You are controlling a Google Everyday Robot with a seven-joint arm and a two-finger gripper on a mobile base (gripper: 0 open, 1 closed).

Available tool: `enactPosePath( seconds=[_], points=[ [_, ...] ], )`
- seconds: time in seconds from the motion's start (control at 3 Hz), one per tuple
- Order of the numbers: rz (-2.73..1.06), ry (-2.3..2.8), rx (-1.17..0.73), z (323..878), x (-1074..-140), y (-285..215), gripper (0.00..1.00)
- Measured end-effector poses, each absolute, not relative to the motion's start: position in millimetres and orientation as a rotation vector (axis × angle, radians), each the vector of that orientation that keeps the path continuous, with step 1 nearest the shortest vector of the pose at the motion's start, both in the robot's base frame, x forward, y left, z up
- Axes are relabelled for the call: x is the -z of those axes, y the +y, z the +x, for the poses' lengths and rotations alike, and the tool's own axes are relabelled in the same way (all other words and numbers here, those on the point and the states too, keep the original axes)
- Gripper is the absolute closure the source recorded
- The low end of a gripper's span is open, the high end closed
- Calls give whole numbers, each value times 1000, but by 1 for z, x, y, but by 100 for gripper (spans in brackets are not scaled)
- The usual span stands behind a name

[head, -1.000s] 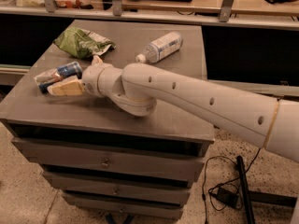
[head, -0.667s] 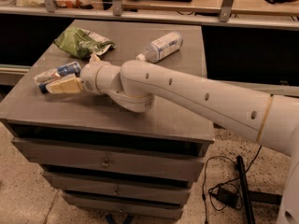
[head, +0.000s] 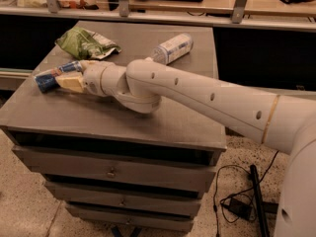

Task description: Move redbull can near blue plastic bottle

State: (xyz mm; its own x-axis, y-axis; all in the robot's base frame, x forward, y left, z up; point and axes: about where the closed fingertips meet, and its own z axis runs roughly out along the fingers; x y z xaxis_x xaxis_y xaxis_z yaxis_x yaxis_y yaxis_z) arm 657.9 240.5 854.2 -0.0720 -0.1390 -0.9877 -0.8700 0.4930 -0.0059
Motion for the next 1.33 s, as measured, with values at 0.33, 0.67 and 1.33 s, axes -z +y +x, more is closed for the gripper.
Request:
enactPosePath(
  seconds=[0.33,0.67,1.33],
  points=[
    [-911,1544,-774,659,-854,242,63],
    [-911,1549,-768,658,-854,240,85],
    [-872,1589,-707,655,-858,220,83]
  ],
)
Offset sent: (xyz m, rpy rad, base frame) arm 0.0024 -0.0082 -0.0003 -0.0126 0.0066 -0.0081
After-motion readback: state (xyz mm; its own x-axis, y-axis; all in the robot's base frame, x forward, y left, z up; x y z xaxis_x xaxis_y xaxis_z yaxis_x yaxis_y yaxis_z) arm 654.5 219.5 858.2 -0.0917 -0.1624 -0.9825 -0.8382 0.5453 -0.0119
